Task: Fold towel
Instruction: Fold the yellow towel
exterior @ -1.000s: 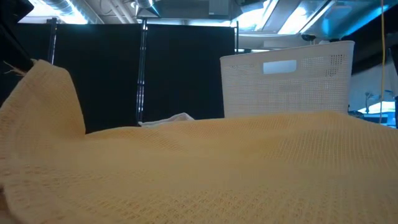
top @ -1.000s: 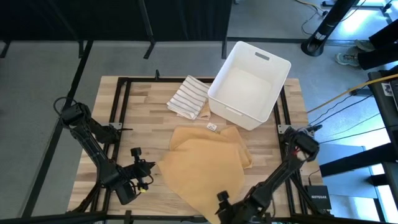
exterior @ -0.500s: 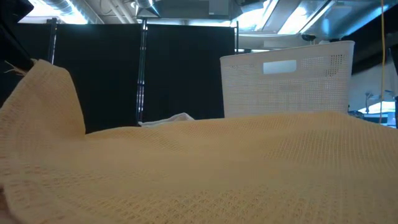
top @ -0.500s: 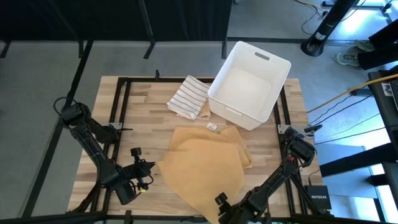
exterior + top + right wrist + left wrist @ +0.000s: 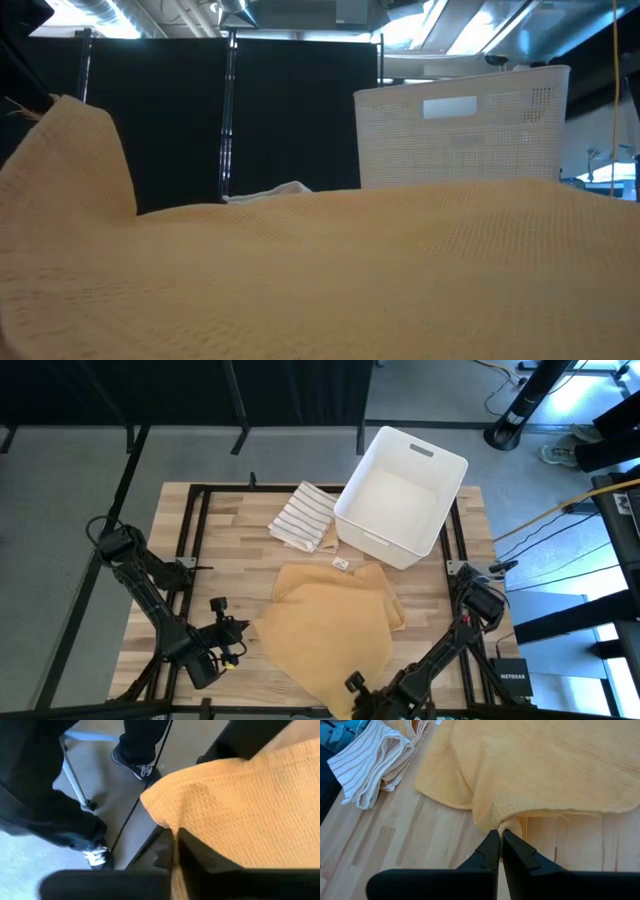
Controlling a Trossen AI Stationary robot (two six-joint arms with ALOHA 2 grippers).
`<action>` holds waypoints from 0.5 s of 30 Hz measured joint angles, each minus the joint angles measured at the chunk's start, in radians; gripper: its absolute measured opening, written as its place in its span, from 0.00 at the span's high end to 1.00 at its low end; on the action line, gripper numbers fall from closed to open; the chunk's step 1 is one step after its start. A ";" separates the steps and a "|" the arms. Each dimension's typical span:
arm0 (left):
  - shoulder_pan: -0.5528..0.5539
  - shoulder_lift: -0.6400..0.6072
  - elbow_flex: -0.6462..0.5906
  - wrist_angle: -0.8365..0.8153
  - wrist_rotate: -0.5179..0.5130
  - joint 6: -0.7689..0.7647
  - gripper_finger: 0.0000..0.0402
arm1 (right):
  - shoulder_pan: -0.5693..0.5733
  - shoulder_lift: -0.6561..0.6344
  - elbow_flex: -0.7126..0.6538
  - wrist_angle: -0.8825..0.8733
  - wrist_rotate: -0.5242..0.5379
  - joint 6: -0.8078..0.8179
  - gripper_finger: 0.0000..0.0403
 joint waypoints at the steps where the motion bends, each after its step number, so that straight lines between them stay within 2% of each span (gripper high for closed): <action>1: 0.000 0.000 0.000 0.000 0.000 0.000 0.99 | -0.001 0.000 0.004 -0.003 -0.008 0.025 0.96; 3: 0.000 0.000 0.000 0.001 0.000 0.000 0.99 | -0.002 -0.002 0.017 -0.021 0.000 0.055 0.97; 8: 0.000 0.000 0.000 0.002 0.000 -0.006 0.99 | 0.005 -0.013 0.094 -0.078 0.153 0.075 0.99; 15: 0.004 -0.028 0.038 -0.038 -0.006 -0.021 0.99 | 0.034 -0.101 0.271 -0.357 0.394 0.088 0.99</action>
